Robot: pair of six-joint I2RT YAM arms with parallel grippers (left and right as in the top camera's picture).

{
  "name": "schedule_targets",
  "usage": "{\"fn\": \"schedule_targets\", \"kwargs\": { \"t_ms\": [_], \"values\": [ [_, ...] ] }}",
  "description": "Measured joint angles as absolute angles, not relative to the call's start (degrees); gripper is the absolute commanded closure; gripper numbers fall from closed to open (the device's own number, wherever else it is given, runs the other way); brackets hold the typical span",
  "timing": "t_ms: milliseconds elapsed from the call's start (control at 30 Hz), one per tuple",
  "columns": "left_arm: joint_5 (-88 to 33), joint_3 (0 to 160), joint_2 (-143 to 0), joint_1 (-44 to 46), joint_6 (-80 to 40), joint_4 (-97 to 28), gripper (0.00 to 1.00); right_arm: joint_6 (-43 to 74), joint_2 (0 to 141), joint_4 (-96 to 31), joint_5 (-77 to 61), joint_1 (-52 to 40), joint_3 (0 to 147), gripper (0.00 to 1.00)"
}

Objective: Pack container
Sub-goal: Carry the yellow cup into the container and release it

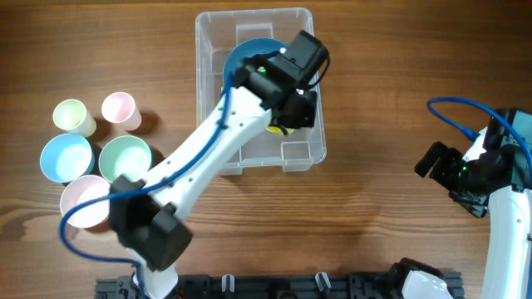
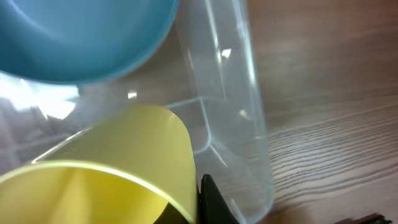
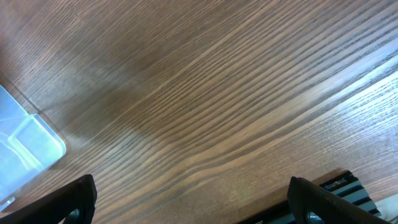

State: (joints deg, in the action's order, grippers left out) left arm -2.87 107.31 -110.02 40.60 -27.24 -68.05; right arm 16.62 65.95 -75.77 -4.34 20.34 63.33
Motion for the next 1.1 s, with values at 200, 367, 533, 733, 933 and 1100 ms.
{"fn": "schedule_targets", "kwargs": {
  "t_ms": [200,367,533,733,933,1100],
  "values": [
    [-6.11,107.28,-116.88,40.66,-30.94,-68.01,0.96,16.62,65.95,-75.77,-4.34,20.34,63.33,0.0],
    [-6.83,107.28,-119.57,40.66,-35.81,-66.87,0.96,16.62,65.93,-75.77,-4.34,20.34,63.33,0.0],
    [-6.96,107.28,-121.01,40.66,-40.4,-64.38,0.96,16.62,65.93,-75.79,-4.34,20.34,63.33,0.0],
    [-6.74,107.28,-122.8,40.66,-41.34,-62.57,0.88,16.62,65.95,-75.77,-4.34,20.34,63.33,0.0],
    [-6.7,107.28,-122.8,40.66,-42.35,-63.53,0.62,16.62,65.93,-75.77,-4.36,20.34,63.33,0.0],
    [-6.7,107.28,-122.8,40.66,-42.33,-64.03,0.63,16.62,65.95,-75.77,-4.49,20.34,63.33,0.0]
  ]
}}
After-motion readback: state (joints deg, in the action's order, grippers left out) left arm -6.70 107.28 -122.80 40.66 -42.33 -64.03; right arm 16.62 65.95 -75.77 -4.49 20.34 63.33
